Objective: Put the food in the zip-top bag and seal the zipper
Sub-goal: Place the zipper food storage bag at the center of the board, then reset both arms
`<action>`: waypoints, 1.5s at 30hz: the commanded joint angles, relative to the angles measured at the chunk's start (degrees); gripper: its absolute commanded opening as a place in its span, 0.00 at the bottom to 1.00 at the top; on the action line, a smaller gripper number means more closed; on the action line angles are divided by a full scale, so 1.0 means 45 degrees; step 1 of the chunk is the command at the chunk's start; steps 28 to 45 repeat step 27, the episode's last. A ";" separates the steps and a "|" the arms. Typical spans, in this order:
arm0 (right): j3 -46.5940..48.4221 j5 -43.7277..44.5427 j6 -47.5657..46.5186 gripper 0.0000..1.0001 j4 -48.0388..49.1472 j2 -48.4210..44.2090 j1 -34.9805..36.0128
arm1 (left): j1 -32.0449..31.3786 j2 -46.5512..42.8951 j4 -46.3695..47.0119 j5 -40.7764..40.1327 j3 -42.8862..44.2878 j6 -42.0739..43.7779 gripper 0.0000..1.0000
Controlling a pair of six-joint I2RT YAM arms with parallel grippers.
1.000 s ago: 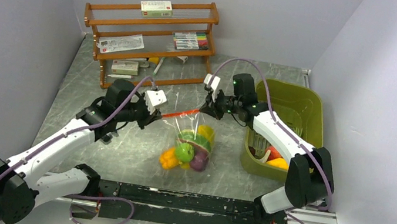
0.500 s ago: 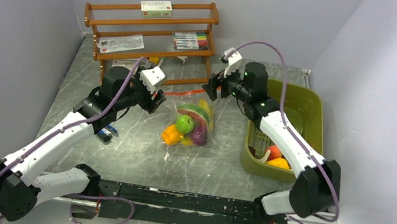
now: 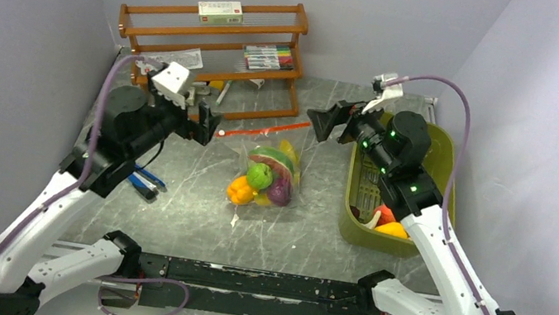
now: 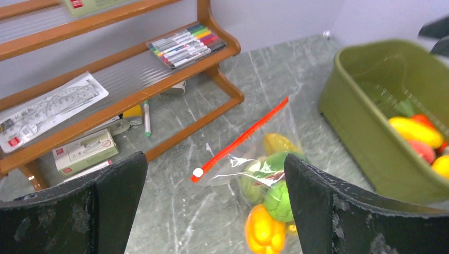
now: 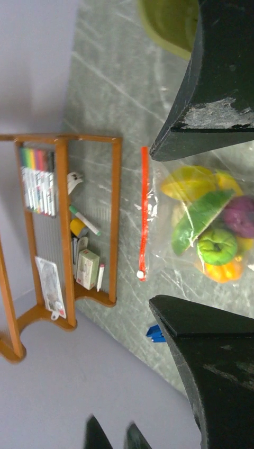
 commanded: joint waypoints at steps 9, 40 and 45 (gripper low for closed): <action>0.0027 0.2626 0.2855 1.00 -0.3103 -0.1267 -0.0054 | 0.0057 -0.1914 -0.1231 -0.0991 -0.0945 -0.3036 0.99; -0.0346 0.3796 0.3651 1.00 -0.3311 -0.2029 -0.0054 | 0.0059 -0.2720 -0.1560 -0.0752 -0.1477 -0.4162 0.99; -0.0346 0.3796 0.3651 1.00 -0.3311 -0.2029 -0.0054 | 0.0059 -0.2720 -0.1560 -0.0752 -0.1477 -0.4162 0.99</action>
